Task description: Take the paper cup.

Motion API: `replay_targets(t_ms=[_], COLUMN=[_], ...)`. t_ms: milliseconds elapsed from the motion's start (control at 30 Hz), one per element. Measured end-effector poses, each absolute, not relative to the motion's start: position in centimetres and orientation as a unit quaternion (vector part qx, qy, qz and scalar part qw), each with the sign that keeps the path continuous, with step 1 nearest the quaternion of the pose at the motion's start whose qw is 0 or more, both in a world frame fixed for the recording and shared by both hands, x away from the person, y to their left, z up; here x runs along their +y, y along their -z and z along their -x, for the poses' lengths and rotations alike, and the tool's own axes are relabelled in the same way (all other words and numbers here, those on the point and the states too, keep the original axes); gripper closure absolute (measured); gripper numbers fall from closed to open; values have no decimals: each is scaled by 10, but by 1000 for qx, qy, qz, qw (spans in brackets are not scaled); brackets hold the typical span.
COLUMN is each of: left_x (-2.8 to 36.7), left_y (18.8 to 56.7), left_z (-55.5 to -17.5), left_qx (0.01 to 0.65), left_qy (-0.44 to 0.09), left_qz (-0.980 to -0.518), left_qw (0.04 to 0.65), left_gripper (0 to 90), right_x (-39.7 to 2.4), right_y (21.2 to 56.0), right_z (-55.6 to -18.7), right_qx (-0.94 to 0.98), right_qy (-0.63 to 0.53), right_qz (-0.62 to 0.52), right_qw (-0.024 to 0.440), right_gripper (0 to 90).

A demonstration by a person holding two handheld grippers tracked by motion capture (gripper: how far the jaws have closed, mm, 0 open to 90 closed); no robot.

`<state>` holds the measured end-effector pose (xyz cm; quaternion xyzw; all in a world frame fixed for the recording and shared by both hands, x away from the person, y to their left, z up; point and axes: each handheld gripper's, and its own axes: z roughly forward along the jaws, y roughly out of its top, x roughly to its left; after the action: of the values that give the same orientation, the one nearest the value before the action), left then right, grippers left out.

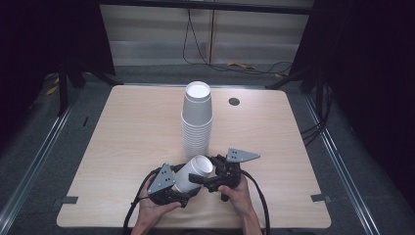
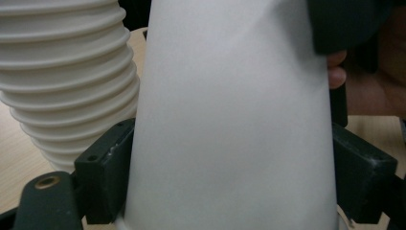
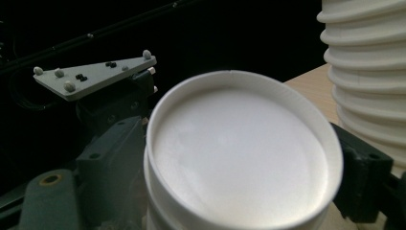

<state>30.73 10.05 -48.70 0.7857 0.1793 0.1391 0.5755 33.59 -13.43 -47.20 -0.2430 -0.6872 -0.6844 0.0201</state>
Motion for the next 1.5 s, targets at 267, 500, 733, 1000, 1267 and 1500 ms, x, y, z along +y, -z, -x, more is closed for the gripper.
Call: replay_targets(t_ms=[267, 500, 733, 1000, 1267, 1500], left_x=[103, 106, 109, 116, 122, 120], left_y=[488, 488, 490, 488, 486, 479], left_z=[-308, -310, -313, -315, -318, -321], left_qx=[183, 187, 192, 198, 201, 183], left_qy=[-131, -126, -124, -124, -123, -127], left_qz=[-794, -796, -801, -802, -810, -823], left_qw=[564, 561, 553, 550, 538, 523], left_gripper=[148, 149, 149, 149, 150, 149], right_x=[-139, -144, -148, -156, -160, -163], right_y=[470, 468, 464, 460, 459, 458], right_z=[-336, -336, -334, -332, -329, -329], right_qx=[-698, -704, -703, -709, -724, -744], right_qy=[670, 664, 663, 655, 640, 616], right_qz=[251, 252, 258, 259, 256, 257], right_qw=[3, -10, -4, -15, -25, -37], right_gripper=[132, 133, 135, 135, 134, 135])
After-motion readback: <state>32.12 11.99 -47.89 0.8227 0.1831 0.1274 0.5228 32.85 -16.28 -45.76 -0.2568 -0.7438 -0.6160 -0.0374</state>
